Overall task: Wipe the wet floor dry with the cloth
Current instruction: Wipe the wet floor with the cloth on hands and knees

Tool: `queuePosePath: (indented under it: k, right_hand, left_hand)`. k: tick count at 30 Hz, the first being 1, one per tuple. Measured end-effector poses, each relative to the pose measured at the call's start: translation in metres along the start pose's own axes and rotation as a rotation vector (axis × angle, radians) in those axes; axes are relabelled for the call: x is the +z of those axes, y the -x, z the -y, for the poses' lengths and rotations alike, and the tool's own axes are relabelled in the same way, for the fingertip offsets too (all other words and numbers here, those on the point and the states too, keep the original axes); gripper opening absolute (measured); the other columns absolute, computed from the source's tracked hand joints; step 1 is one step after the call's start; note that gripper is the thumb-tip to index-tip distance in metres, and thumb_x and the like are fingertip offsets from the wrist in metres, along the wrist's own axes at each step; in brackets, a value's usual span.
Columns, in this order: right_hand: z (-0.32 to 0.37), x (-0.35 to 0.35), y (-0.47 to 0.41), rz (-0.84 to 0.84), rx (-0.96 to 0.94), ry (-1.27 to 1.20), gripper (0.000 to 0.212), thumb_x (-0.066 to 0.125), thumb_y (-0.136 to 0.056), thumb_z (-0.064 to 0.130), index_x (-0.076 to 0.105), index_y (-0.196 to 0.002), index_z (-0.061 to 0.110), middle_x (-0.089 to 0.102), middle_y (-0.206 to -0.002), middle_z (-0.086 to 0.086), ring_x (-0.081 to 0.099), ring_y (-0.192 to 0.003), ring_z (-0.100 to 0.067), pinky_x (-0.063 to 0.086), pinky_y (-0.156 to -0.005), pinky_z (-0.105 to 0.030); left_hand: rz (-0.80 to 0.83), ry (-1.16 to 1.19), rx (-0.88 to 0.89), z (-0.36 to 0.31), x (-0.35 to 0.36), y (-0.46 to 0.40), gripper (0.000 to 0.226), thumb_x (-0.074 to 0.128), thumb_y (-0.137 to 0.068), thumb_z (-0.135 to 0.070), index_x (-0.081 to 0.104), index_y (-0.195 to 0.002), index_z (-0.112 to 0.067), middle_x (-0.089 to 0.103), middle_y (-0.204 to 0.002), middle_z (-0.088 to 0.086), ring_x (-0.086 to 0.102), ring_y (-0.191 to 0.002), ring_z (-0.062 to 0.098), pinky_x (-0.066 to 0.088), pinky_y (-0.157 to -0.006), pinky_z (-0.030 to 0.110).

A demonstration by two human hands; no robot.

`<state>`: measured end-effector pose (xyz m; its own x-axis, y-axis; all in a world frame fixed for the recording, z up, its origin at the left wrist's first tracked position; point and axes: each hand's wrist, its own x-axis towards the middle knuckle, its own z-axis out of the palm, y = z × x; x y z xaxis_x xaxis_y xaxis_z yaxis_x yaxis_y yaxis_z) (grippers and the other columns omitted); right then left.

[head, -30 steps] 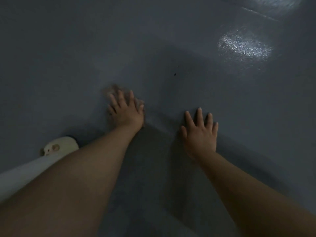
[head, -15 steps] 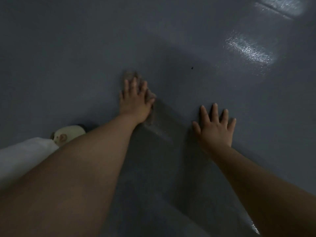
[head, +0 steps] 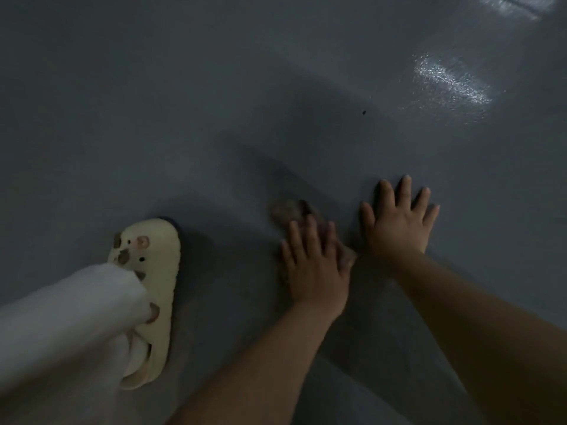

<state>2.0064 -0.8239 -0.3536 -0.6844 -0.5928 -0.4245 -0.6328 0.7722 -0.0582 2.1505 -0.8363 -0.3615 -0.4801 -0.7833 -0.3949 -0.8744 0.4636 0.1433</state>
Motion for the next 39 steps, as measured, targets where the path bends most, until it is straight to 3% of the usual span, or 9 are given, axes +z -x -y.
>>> queuePosePath:
  k: [4,6,13,18,22,29,32,36,39]
  right_hand:
    - [-0.001,0.003,0.000,-0.013,0.003,0.015,0.060,0.025,-0.097,0.052,0.013,-0.150,0.027,-0.002,-0.160,-0.008,-0.005,-0.143,-0.040,-0.002,-0.115,-0.056]
    - [-0.001,0.002,0.002,-0.014,0.002,-0.001,0.060,0.026,-0.097,0.052,0.014,-0.150,0.027,-0.001,-0.160,-0.007,-0.005,-0.144,-0.040,-0.002,-0.114,-0.055]
    - [-0.003,-0.003,0.007,-0.022,-0.012,0.037,0.059,0.026,-0.097,0.051,0.015,-0.150,0.029,0.006,-0.159,-0.008,0.006,-0.143,-0.036,-0.002,-0.114,-0.053]
    - [-0.004,-0.002,0.013,-0.037,-0.021,0.032,0.058,0.029,-0.097,0.049,0.016,-0.150,0.029,0.011,-0.157,-0.011,0.011,-0.142,-0.034,0.000,-0.115,-0.053]
    - [-0.003,-0.001,0.016,-0.020,-0.006,0.039,0.057,0.026,-0.098,0.048,0.012,-0.151,0.031,0.009,-0.158,-0.010,0.008,-0.143,-0.032,-0.002,-0.116,-0.052]
    - [-0.003,-0.003,0.018,0.012,-0.010,0.012,0.057,0.022,-0.099,0.048,0.010,-0.151,0.029,0.003,-0.159,-0.007,0.002,-0.146,-0.029,-0.005,-0.115,-0.052]
    - [-0.005,-0.002,0.024,0.006,-0.025,0.010,0.057,0.024,-0.099,0.047,0.014,-0.151,0.025,0.008,-0.159,-0.009,0.005,-0.145,-0.029,-0.003,-0.116,-0.051]
    - [-0.005,0.001,0.035,-0.029,-0.032,-0.007,0.055,0.029,-0.099,0.044,0.021,-0.149,0.022,0.019,-0.154,-0.013,0.016,-0.140,-0.031,0.000,-0.116,-0.049]
    - [-0.007,0.006,0.042,-0.047,-0.036,-0.008,0.054,0.031,-0.099,0.044,0.025,-0.148,0.022,0.023,-0.152,-0.013,0.019,-0.139,-0.031,0.002,-0.116,-0.048]
  left_hand:
    - [0.050,-0.128,0.330,0.011,-0.013,-0.038,0.072,0.038,-0.090,-0.059,0.013,-0.151,-0.030,-0.003,-0.160,0.007,-0.009,-0.145,0.034,-0.003,-0.115,0.051]
    - [0.051,-0.149,0.358,0.032,-0.030,-0.067,0.075,0.039,-0.091,-0.060,0.004,-0.151,-0.032,-0.012,-0.159,0.004,-0.016,-0.144,0.030,-0.004,-0.116,0.049]
    - [-0.075,0.073,-0.281,0.108,-0.060,-0.105,0.067,0.031,-0.097,-0.051,0.003,-0.153,-0.025,-0.012,-0.158,0.011,-0.014,-0.144,0.033,-0.001,-0.116,0.047]
    - [-0.152,0.135,-0.365,0.080,-0.018,-0.032,0.063,0.040,-0.096,-0.046,0.024,-0.150,-0.018,0.005,-0.157,0.020,0.003,-0.144,0.041,0.009,-0.115,0.051]
    - [-0.035,0.027,-0.034,0.027,0.015,0.034,0.068,0.038,-0.081,-0.050,0.050,-0.136,-0.013,0.038,-0.144,0.024,0.028,-0.132,0.047,0.026,-0.105,0.056]
    - [-0.020,-0.206,0.372,0.057,-0.017,-0.044,0.073,0.034,-0.084,-0.061,0.033,-0.147,-0.022,0.022,-0.154,0.017,0.018,-0.141,0.038,0.025,-0.110,0.053]
    - [0.007,-0.129,0.138,0.088,-0.046,-0.088,0.072,0.035,-0.095,-0.055,0.004,-0.152,-0.026,-0.011,-0.159,0.010,-0.010,-0.145,0.033,0.003,-0.116,0.047]
    - [-0.010,0.073,-0.255,0.113,-0.062,-0.098,0.071,0.032,-0.097,-0.054,0.000,-0.152,-0.025,-0.018,-0.157,0.012,-0.016,-0.144,0.034,0.000,-0.117,0.049]
    - [-0.075,0.049,-0.279,0.095,-0.050,-0.079,0.070,0.031,-0.097,-0.053,0.001,-0.152,-0.023,-0.017,-0.157,0.014,-0.015,-0.143,0.037,-0.001,-0.116,0.048]
